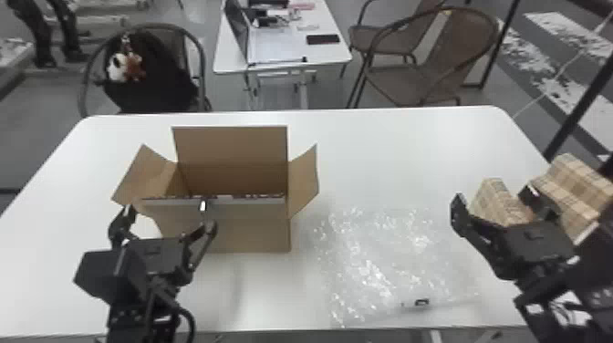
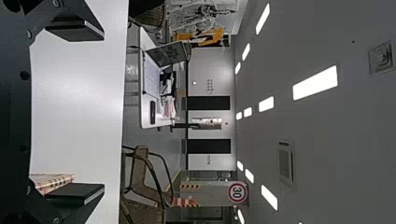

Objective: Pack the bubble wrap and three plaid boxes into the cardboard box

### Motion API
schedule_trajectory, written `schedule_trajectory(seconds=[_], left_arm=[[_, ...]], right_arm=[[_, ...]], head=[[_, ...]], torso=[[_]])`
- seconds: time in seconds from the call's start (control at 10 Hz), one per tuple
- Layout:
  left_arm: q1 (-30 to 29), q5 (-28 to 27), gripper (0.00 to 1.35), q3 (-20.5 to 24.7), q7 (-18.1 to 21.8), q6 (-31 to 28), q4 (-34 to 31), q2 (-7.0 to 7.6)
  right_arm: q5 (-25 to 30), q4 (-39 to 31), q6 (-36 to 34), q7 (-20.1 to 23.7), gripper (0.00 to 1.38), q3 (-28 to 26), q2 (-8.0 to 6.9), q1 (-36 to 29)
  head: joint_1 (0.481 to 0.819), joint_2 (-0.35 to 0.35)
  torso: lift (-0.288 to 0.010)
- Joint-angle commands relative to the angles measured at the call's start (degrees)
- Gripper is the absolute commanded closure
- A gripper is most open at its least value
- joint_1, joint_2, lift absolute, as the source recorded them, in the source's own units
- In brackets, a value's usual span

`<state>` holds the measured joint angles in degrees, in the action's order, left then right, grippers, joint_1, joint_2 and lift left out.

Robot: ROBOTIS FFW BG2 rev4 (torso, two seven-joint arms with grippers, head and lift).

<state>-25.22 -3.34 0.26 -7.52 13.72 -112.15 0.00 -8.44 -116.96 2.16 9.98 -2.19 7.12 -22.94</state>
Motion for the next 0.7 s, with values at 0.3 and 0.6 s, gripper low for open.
schedule_trajectory(seconds=[0.3,0.6], left_arm=[[-0.2,0.0,0.12,0.0,0.1,0.1,0.0,-0.15],[-0.2,0.0,0.12,0.0,0.1,0.1,0.0,-0.15]], right_arm=[[0.4,-0.3,0.0,-0.1,0.15,0.0,0.00,-0.2],[0.3,-0.3,0.0,0.0,0.15,0.0,0.00,-0.2]], head=[[0.695,0.038],[0.695,0.039]], torso=[[-0.174],[-0.174]])
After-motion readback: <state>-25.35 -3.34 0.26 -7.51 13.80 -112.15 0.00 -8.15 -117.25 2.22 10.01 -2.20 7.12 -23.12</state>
